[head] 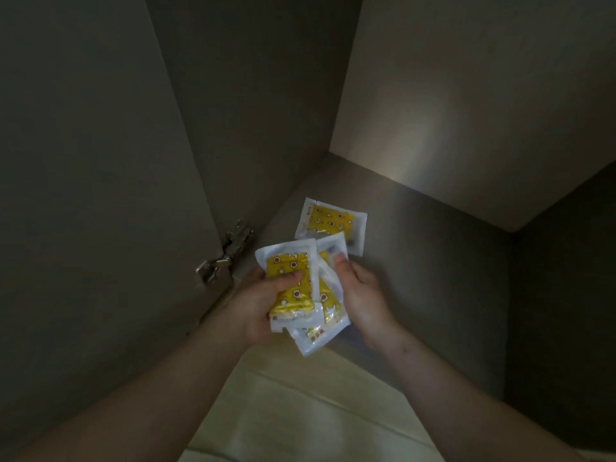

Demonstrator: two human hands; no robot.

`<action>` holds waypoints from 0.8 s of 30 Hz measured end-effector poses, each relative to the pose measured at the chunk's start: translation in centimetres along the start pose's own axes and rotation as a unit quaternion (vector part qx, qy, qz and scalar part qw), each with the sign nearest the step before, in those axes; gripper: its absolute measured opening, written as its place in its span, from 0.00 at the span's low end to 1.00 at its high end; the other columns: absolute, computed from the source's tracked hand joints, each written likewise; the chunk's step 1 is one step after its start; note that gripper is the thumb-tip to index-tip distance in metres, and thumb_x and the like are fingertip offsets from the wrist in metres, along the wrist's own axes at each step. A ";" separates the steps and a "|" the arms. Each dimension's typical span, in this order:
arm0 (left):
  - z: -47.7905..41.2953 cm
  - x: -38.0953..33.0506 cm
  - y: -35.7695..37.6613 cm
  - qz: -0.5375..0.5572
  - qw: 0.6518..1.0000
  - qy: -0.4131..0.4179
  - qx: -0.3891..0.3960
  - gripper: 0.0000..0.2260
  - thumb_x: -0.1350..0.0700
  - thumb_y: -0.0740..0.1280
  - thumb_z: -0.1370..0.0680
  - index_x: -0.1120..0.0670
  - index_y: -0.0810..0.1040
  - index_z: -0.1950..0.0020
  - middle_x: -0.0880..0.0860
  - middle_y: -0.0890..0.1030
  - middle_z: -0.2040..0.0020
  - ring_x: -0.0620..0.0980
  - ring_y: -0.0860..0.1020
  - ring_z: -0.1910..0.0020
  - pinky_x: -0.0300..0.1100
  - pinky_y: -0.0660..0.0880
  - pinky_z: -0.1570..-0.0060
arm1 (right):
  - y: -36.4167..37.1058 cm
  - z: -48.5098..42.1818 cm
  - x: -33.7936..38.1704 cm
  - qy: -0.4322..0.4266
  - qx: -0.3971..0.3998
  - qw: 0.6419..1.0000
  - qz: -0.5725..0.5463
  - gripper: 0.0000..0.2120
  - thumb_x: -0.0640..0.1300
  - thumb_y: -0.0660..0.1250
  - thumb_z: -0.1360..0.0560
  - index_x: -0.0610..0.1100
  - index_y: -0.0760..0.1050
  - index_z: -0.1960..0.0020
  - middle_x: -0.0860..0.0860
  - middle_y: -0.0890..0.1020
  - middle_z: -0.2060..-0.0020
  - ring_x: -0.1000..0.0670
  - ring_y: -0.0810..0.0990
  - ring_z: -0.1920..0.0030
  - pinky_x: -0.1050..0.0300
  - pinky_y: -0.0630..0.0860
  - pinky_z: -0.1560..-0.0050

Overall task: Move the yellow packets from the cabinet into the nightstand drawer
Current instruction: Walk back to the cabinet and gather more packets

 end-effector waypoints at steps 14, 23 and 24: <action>-0.6 -0.7 -3.2 0.025 0.997 0.020 -0.072 0.19 0.62 0.69 0.26 0.56 0.74 0.36 0.59 0.81 0.45 0.55 0.82 0.55 0.46 0.81 0.68 | -1.7 -6.9 -0.6 -0.084 0.041 0.712 0.696 0.41 0.69 0.50 0.26 0.52 0.37 0.23 0.51 0.44 0.23 0.45 0.41 0.24 0.39 0.36 0.27; -0.6 -0.2 -2.5 0.018 0.997 0.023 -0.073 0.17 0.63 0.67 0.24 0.57 0.74 0.36 0.58 0.81 0.46 0.54 0.81 0.58 0.45 0.80 0.71 | -2.6 0.2 -4.8 -0.291 -0.057 0.762 0.575 0.26 0.67 0.59 0.36 0.46 0.78 0.56 0.47 0.78 0.43 0.45 0.68 0.36 0.41 0.62 0.35; -0.6 -0.2 -2.3 0.014 0.997 0.030 -0.072 0.17 0.63 0.66 0.24 0.57 0.74 0.35 0.58 0.82 0.48 0.53 0.82 0.59 0.45 0.80 0.71 | -3.1 -0.3 -4.1 -0.285 -0.090 0.814 0.498 0.17 0.59 0.62 0.33 0.46 0.79 0.59 0.46 0.79 0.45 0.44 0.71 0.38 0.44 0.65 0.37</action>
Point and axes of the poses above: each hand's wrist, its own z-axis away from the middle knuckle, its own y-axis out of the palm, x = y × z, the point moved 4 cm from there along -z, towards the middle knuckle
